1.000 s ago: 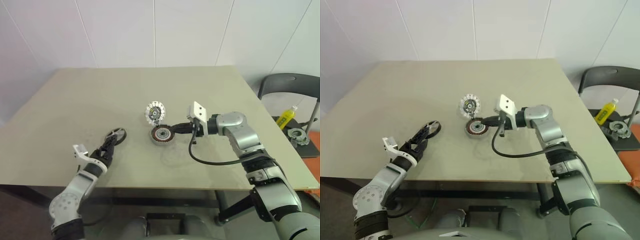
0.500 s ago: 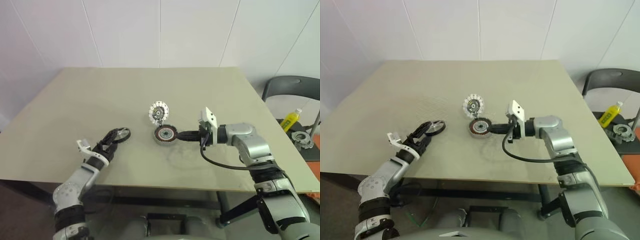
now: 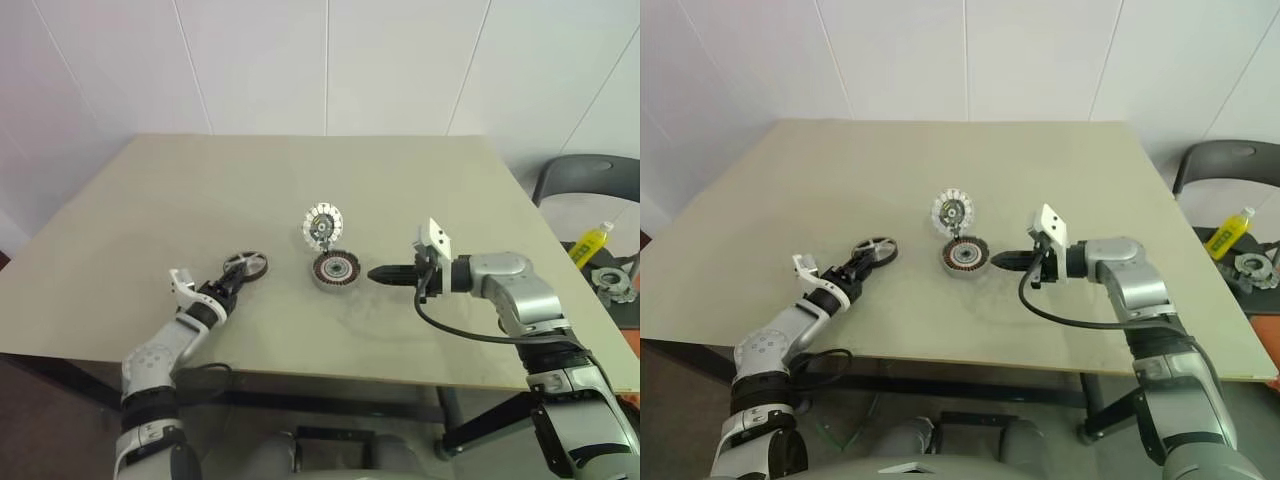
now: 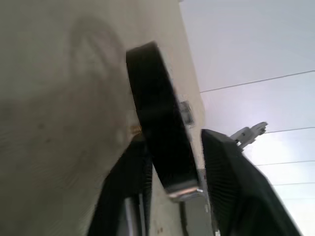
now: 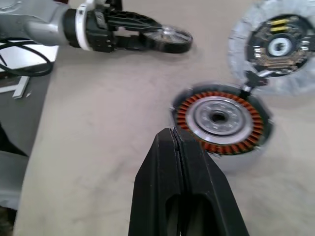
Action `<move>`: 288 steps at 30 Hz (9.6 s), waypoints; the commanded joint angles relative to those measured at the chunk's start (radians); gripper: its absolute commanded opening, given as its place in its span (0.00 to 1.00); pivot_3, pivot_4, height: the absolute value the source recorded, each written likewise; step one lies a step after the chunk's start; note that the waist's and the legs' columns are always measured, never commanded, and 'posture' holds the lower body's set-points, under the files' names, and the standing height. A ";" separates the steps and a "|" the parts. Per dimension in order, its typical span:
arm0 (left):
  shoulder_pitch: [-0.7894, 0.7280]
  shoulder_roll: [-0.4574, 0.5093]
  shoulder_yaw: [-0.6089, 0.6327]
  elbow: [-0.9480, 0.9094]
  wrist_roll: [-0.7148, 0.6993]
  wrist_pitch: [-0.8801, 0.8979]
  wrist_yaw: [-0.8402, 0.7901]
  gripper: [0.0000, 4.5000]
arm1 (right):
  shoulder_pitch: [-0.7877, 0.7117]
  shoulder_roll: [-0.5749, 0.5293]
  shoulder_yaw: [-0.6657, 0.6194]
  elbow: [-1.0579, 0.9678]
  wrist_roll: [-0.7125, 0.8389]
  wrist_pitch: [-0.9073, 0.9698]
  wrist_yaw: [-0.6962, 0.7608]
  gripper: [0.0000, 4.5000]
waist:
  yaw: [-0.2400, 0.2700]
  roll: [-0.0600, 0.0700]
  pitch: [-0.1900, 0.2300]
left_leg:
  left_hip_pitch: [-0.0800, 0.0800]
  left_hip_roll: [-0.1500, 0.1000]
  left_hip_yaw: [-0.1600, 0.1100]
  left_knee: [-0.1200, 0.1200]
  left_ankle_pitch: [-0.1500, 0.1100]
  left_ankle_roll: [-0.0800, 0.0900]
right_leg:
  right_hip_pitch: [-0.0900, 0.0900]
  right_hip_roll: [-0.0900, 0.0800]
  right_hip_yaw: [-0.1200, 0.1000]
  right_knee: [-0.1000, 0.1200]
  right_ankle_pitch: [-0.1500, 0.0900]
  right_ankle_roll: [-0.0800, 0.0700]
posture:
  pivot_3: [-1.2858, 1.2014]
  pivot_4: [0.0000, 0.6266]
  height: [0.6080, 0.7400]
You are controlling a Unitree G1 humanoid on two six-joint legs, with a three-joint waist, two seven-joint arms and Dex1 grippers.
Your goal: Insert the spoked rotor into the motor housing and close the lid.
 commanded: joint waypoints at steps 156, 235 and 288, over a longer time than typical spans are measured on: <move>-0.479 -0.058 -0.053 0.553 0.307 0.275 -0.405 0.09 | 0.282 -0.046 -0.121 -0.285 0.137 0.082 -0.234 0.00 | -0.005 -0.010 0.005 | 0.003 0.000 0.008 0.006 0.001 0.001 | 0.000 -0.002 0.005 0.011 -0.001 0.002 | 0.52 0.00 1.00; -0.463 0.105 -0.492 0.198 0.794 -0.292 -0.908 0.73 | 0.236 -0.002 -0.088 -0.205 0.097 0.064 -0.240 0.00 | -0.007 -0.013 0.007 | -0.001 0.000 0.007 0.013 0.000 0.001 | 0.000 -0.001 0.005 0.012 0.000 0.003 | 0.52 0.00 1.00; -0.383 -0.050 -0.498 0.405 0.921 -0.796 -0.787 0.01 | 0.131 0.053 -0.031 -0.194 0.072 0.080 -0.216 0.00 | -0.005 -0.024 -0.013 | -0.003 0.035 0.062 -0.001 0.005 0.000 | 0.029 0.019 0.022 0.099 -0.115 -0.020 | 0.52 0.00 1.00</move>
